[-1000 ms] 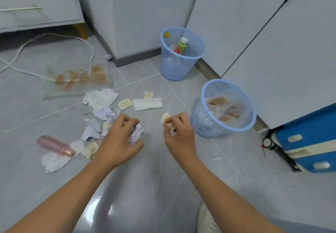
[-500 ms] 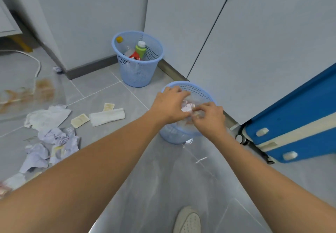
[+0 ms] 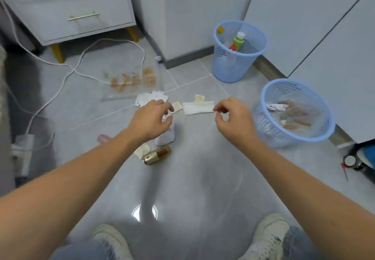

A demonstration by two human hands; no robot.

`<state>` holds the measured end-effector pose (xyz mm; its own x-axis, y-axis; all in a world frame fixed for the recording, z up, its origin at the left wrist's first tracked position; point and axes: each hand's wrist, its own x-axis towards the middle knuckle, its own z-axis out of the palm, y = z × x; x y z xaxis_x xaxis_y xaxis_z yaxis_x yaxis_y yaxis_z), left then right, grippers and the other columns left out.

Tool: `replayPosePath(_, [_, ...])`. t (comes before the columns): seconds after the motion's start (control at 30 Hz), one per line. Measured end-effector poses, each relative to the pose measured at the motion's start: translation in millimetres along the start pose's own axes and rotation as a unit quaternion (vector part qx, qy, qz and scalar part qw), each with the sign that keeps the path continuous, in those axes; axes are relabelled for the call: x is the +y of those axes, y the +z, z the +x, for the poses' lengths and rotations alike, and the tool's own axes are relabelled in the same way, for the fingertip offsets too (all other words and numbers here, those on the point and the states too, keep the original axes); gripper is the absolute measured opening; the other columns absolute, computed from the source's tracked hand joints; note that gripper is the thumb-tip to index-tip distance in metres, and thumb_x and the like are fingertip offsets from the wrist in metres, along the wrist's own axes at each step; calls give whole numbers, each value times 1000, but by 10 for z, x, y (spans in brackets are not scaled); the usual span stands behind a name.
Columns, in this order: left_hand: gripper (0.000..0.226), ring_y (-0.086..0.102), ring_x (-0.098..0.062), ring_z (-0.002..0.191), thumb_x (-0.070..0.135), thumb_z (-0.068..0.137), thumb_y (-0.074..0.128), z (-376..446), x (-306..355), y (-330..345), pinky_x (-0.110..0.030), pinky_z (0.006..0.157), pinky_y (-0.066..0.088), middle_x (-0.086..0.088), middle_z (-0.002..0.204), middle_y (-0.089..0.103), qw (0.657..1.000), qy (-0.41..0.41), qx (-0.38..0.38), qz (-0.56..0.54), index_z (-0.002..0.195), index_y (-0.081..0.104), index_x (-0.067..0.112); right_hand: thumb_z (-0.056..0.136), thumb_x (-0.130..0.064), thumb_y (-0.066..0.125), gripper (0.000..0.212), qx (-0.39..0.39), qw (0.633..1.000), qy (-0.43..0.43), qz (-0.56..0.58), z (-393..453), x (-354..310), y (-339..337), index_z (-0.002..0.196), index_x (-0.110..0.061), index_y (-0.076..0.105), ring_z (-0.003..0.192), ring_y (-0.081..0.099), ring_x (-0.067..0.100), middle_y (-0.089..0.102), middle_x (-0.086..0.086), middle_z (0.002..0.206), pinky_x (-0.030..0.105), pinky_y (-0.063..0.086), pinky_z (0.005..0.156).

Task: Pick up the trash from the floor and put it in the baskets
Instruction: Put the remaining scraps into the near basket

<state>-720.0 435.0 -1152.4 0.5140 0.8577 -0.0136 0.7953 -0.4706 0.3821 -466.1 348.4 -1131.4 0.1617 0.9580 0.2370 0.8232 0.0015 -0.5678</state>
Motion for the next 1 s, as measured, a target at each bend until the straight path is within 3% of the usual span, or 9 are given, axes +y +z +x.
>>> replayPosePath(0.2, [32, 57, -21, 109, 38, 87, 48, -659, -883, 132, -43, 85, 50, 6, 110, 61, 986, -159, -49, 11, 116, 63, 33, 86, -18, 66, 20, -186, 981, -52, -22, -284, -581, 1133, 105, -24, 65, 99, 54, 17, 58, -7, 101, 38, 52, 78])
replayPosePath(0.27, [37, 55, -22, 111, 35, 85, 50, -765, -1079, 284, -48, 92, 46, 3, 113, 59, 982, -173, -72, 39, 120, 63, 32, 86, -18, 63, 23, -249, 966, -63, -36, -386, -667, 1430, 109, -25, 64, 103, 52, 19, 57, -6, 106, 40, 51, 78])
replayPosePath(0.4, [47, 53, -27, 113, 27, 82, 62, -788, -1436, 456, -40, 94, 44, -2, 121, 56, 982, -168, -77, 51, 129, 62, 24, 78, -14, 62, 35, -322, 935, -126, -82, -503, -679, 1918, 112, -22, 63, 104, 51, 27, 55, -2, 107, 43, 49, 77])
replayPosePath(0.57, [38, 47, -27, 117, 33, 89, 56, -740, -1681, 598, -35, 91, 38, -3, 122, 52, 976, -139, -134, 103, 126, 60, 22, 71, -5, 66, 40, -343, 914, -178, -125, -597, -562, 2344, 107, -20, 59, 101, 49, 30, 51, 3, 108, 42, 44, 81])
replayPosePath(0.67, [32, 43, -30, 120, 27, 94, 51, -776, -1741, 679, -36, 88, 42, -7, 124, 48, 965, -139, -182, 128, 123, 60, 16, 64, 0, 66, 41, -311, 914, -208, -154, -606, -495, 2494, 100, -18, 60, 93, 51, 31, 51, 4, 102, 40, 42, 75])
replayPosePath(0.73, [33, 44, -30, 119, 24, 93, 49, -790, -1754, 747, -39, 94, 41, -8, 124, 48, 961, -119, -192, 161, 123, 60, 15, 61, 1, 67, 42, -297, 912, -226, -170, -568, -469, 2556, 98, -18, 61, 91, 52, 30, 53, 4, 100, 40, 41, 73])
replayPosePath(0.87, [28, 48, -25, 114, 27, 93, 52, -752, -1813, 882, -40, 96, 37, -2, 118, 51, 964, -78, -175, 183, 119, 59, 24, 59, 2, 69, 44, -296, 907, -241, -180, -467, -423, 2617, 98, -18, 63, 91, 55, 30, 56, 3, 97, 39, 41, 72])
replayPosePath(1.0, [14, 55, -23, 91, 29, 85, 66, -728, -1827, 874, -35, 74, 38, 4, 95, 56, 979, -60, -106, 166, 97, 59, 25, 58, 0, 75, 42, -294, 910, -236, -174, -363, -447, 2523, 93, -16, 60, 81, 57, 30, 57, 4, 92, 33, 31, 61])
